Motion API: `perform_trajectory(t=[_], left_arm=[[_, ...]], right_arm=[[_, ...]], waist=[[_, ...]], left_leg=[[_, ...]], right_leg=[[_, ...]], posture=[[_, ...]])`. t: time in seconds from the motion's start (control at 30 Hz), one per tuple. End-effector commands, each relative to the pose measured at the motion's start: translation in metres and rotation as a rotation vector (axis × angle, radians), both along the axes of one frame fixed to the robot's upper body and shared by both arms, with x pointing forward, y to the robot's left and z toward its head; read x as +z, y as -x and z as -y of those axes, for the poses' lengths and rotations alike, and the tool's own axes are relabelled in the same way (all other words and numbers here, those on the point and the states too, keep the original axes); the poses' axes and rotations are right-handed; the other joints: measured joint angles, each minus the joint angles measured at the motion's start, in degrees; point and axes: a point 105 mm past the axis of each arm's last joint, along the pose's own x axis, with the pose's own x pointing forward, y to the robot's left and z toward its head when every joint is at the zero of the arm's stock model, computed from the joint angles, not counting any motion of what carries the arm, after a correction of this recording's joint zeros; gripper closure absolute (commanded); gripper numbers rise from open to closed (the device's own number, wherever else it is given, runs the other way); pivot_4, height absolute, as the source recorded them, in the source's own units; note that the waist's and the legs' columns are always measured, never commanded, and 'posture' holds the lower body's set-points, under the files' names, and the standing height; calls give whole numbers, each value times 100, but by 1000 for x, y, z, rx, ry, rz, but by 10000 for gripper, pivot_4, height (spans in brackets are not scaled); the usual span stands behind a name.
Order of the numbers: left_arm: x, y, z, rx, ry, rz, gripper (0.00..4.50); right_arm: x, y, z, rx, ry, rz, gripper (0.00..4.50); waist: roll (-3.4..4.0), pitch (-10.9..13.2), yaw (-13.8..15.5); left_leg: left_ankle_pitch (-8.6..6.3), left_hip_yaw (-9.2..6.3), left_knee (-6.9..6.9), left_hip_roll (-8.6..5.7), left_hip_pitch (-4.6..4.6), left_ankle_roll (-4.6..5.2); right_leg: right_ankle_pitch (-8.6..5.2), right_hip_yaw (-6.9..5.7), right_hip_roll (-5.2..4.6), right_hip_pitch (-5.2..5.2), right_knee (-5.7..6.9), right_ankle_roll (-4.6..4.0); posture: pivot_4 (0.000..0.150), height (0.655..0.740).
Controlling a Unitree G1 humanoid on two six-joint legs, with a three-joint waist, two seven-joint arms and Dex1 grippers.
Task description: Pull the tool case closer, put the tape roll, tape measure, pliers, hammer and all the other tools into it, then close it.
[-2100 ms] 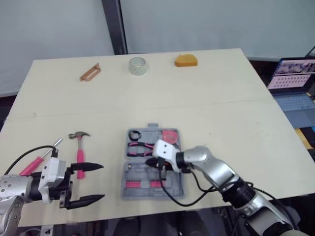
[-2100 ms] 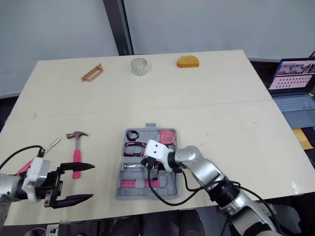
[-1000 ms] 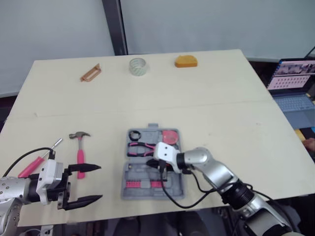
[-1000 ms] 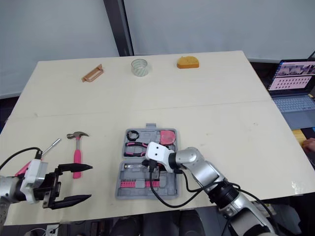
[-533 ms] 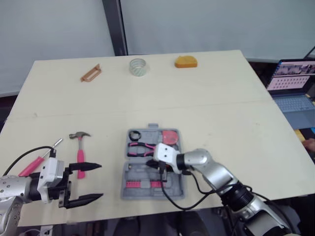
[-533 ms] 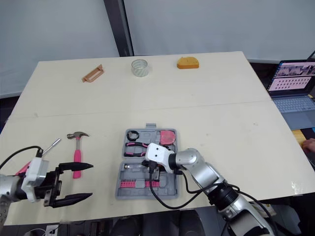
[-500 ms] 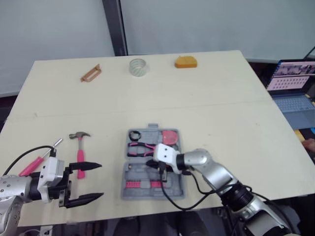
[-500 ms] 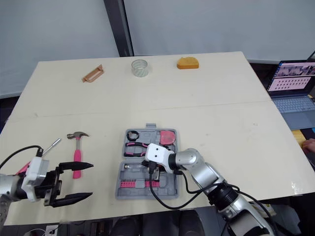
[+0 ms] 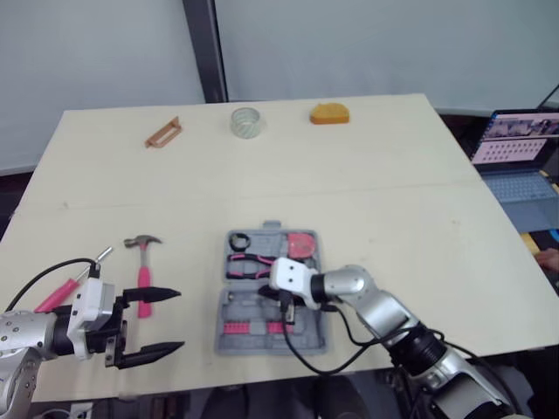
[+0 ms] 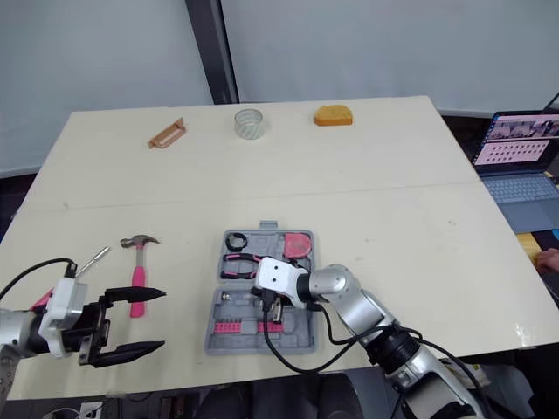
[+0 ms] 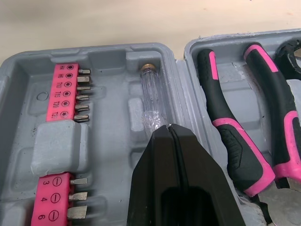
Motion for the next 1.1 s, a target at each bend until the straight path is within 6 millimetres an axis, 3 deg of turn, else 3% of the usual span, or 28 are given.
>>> perform_trajectory(t=[0.03, 0.3, 0.37, 0.5, 0.67, 0.83, 1.0, 1.1], left_arm=[[8, 1, 3, -15, 5, 34, 0], [13, -1, 6, -16, 4, 41, 0], [15, -1, 7, -17, 3, 41, 0], [15, -2, 8, -17, 6, 40, 0], [17, -5, 9, 14, 42, 31, 0], [17, -7, 11, 28, 69, 24, 0], [15, -7, 12, 41, 74, 5, 0], [11, -6, 11, 52, 48, -19, 0]], right_arm=[[-59, 6, 32, -111, 191, -143, 44609], [-72, 12, 37, -134, 203, -201, 44609], [-74, 13, 38, -137, 204, -208, 44609], [-68, 12, 34, -135, 161, -201, 44609], [-24, 5, 13, -84, -8, -103, 44609], [23, 12, -1, 12, -120, -47, 44609], [66, 16, 3, 44, -186, 10, 44609], [86, 22, 23, 25, -208, 16, 44609]], waist=[[0, -18, 27], [0, -94, 88], [8, -93, 93], [15, -106, 93], [18, -102, 102], [36, -61, 98], [33, -10, 95], [28, 21, 114]], left_leg=[[0, 0, 0, 0, 1, 0], [-1, 1, -8, 0, 14, -1], [-3, 2, -26, 0, 61, -1], [-12, 5, -37, 1, 89, -4], [-12, 5, -33, 1, 83, -5], [-13, 5, -35, 2, 68, -6], [-13, 5, -34, 3, 59, -6], [-13, 5, -33, 3, 54, -6]], right_leg=[[0, 0, 0, 1, -1, 0], [0, 1, 0, 15, -8, 0], [-1, 0, 1, 63, -29, -1], [-3, 1, 1, 92, -42, -5], [-3, 1, 1, 89, -42, -5], [-3, 1, 1, 73, -45, -5], [-3, 0, 2, 64, -46, -5], [-3, -1, 1, 64, -48, -5]], posture=[[1500, 7400], [1500, 7400], [1500, 7400], [1500, 7400], [1500, 7400], [1500, 7400], [1500, 7400], [1500, 7400]])
